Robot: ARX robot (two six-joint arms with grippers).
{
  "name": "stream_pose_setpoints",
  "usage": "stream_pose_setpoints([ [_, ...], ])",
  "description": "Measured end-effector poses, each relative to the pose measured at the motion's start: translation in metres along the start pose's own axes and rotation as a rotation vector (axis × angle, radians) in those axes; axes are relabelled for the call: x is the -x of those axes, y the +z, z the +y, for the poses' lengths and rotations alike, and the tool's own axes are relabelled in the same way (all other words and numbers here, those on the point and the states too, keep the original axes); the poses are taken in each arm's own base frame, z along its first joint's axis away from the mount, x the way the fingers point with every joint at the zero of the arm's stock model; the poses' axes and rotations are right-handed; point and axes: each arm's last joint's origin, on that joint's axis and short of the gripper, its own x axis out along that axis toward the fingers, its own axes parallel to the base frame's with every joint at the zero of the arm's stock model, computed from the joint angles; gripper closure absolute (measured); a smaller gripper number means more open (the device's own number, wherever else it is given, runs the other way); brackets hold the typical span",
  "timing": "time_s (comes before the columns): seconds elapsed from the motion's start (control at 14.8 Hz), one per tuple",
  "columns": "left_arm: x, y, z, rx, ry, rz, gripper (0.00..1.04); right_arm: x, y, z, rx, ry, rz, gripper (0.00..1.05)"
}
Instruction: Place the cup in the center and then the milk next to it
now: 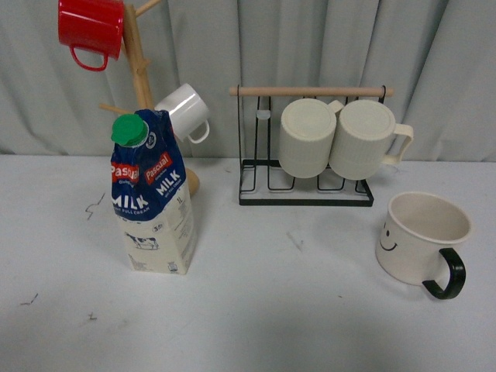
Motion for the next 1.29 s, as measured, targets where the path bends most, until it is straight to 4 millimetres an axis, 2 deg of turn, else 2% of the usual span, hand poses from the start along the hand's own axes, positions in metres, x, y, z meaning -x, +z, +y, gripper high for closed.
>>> stream_pose_setpoints([
  [0.07,0.0,0.0,0.0,0.0,0.0,-0.001,0.07,-0.014,0.015,-0.008,-0.02,-0.043,0.025,0.06],
  [0.2,0.0,0.0,0.0,0.0,0.0,0.0,0.07,-0.045,0.033,-0.01,-0.05,0.037,0.085,0.06],
  [0.41,0.0,0.0,0.0,0.0,-0.001,0.0,0.07,-0.099,0.049,0.005,-0.043,0.146,0.265,0.06],
  [0.61,0.0,0.0,0.0,0.0,0.0,0.0,0.07,-0.153,0.066,0.023,-0.028,0.133,0.452,0.06],
  [0.88,0.0,0.0,0.0,0.0,0.0,0.0,0.07,-0.219,0.058,0.033,-0.063,0.058,0.66,0.06],
  [0.95,0.0,0.0,0.0,0.0,0.0,0.0,0.07,-0.241,0.055,0.041,-0.076,0.054,0.698,0.06],
  [1.08,0.0,0.0,0.0,0.0,0.0,0.0,0.07,-0.259,0.05,0.052,-0.083,0.06,0.716,0.06],
  [1.29,0.0,0.0,0.0,0.0,0.0,0.0,0.07,-0.282,0.017,0.066,-0.078,0.024,0.807,0.06],
])
